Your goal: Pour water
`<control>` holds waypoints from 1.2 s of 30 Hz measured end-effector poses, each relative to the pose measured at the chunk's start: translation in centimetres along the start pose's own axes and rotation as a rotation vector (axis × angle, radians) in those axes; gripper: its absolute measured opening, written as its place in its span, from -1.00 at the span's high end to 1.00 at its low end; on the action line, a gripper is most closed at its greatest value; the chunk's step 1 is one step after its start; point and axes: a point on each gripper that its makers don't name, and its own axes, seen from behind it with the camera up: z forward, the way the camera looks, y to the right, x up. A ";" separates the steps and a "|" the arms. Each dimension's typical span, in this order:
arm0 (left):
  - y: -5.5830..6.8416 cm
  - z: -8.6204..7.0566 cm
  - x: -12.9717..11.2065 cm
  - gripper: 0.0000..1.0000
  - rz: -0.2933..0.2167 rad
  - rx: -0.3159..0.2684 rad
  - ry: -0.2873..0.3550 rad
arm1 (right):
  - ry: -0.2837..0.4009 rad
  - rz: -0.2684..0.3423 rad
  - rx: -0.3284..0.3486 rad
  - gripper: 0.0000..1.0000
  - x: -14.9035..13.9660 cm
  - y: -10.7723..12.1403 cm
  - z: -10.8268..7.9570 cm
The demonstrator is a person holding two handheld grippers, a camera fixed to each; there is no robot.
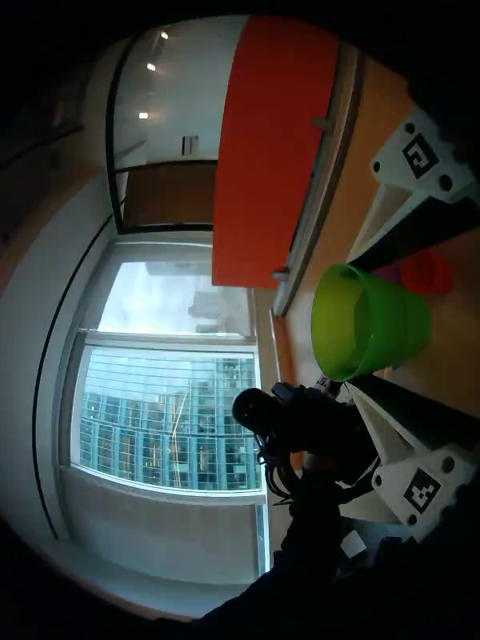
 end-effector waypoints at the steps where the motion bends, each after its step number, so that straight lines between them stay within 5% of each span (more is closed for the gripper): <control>1: 0.0 0.0 0.0 -0.79 -0.002 0.001 0.001 | 0.000 0.000 0.000 -0.79 0.0 0.0 0.0; 36: -0.4 -1.0 -2.1 -0.92 -0.051 -0.007 -0.031 | -0.010 -0.002 0.005 -0.79 -0.3 -0.3 0.2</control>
